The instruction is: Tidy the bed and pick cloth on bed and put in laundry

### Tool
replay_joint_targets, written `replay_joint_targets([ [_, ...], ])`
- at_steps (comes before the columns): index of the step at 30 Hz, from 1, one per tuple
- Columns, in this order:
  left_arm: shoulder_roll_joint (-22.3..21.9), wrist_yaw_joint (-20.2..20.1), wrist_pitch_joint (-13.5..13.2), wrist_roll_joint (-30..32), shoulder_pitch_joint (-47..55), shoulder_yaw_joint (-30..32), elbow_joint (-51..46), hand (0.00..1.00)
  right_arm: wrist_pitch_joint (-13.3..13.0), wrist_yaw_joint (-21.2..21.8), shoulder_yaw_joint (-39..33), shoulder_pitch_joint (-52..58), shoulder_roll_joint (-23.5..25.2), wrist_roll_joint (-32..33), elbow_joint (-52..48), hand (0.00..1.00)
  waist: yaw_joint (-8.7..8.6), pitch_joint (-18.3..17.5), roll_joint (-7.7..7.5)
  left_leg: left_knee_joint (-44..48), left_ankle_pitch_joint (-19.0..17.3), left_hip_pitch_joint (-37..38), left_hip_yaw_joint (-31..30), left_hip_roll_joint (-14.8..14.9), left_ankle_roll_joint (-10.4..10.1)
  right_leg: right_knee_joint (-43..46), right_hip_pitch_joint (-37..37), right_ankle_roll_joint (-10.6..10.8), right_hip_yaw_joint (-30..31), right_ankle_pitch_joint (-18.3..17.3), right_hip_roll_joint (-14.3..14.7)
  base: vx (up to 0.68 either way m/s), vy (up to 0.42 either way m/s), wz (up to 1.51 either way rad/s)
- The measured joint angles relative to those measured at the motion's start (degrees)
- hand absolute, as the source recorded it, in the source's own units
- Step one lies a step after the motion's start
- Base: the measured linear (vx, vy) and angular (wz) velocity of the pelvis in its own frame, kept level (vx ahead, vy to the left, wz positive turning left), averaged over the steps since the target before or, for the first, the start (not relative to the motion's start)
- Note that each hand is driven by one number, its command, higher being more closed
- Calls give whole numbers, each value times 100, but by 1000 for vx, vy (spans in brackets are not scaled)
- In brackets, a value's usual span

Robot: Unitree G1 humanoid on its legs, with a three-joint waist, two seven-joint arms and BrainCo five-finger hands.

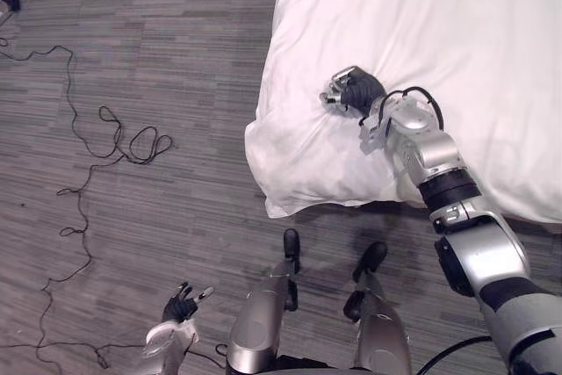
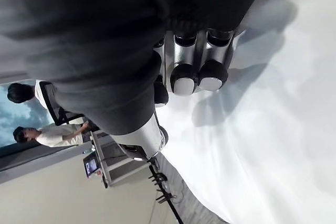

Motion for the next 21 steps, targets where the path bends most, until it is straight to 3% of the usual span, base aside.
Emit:
replay_joint_targets([
  [4, -30, -102, -146, -20, 28, 17, -97, 0, -319, 757, -158, 526, 329, -125, 73, 100, -231, 46, -81, 1, -79, 356, 62, 15, -35, -102, 387, 31, 80, -13, 61, 64, 8, -7],
  [7, -13, -99, -139, -19, 109, 131, -332, 0, -446, 1215, 604, 1582, 399, -125, -887, 100, -365, 67, -372, 4, -169, 687, 272, 70, -60, -200, 628, 33, 272, -14, 122, 85, -12, -39],
  [10, 67, -88, -59, -17, 115, 157, -367, 0, -209, 1431, 1802, 3048, 569, -196, -1525, 100, -526, -114, -766, 3, -315, 878, 484, 159, -137, -273, 727, 51, 421, -19, 220, 127, -21, -37],
  [13, 103, -56, 15, -14, 47, 153, -298, 0, -132, 1654, 2676, 4319, 585, -347, -1880, 100, -621, -256, -1026, -4, -427, 1147, 679, 257, -192, -272, 884, 69, 595, -72, 308, 144, -26, -38],
  [16, 176, 23, 6, 22, 42, 100, -37, 0, -503, 1423, 2979, 4595, 596, -345, -2900, 100, -745, -509, -1277, -25, -495, 1478, 869, 354, -263, -275, 1085, 85, 744, -85, 423, 78, -23, -38],
  [18, 176, 83, 14, 92, 47, -66, 196, 0, -861, 941, 2642, 4587, 648, -301, -3552, 100, -739, -887, -1338, -99, -502, 1606, 963, 381, -272, -277, 1136, 102, 835, -101, 477, 34, -23, -20],
  [21, 163, 225, 33, 271, 64, -182, 393, 0, -1060, 397, 2008, 4480, 847, 34, -3993, 100, -731, -1150, -1365, -98, -555, 1753, 1039, 382, -289, -280, 1245, 103, 921, -158, 460, -8, 11, -14],
])
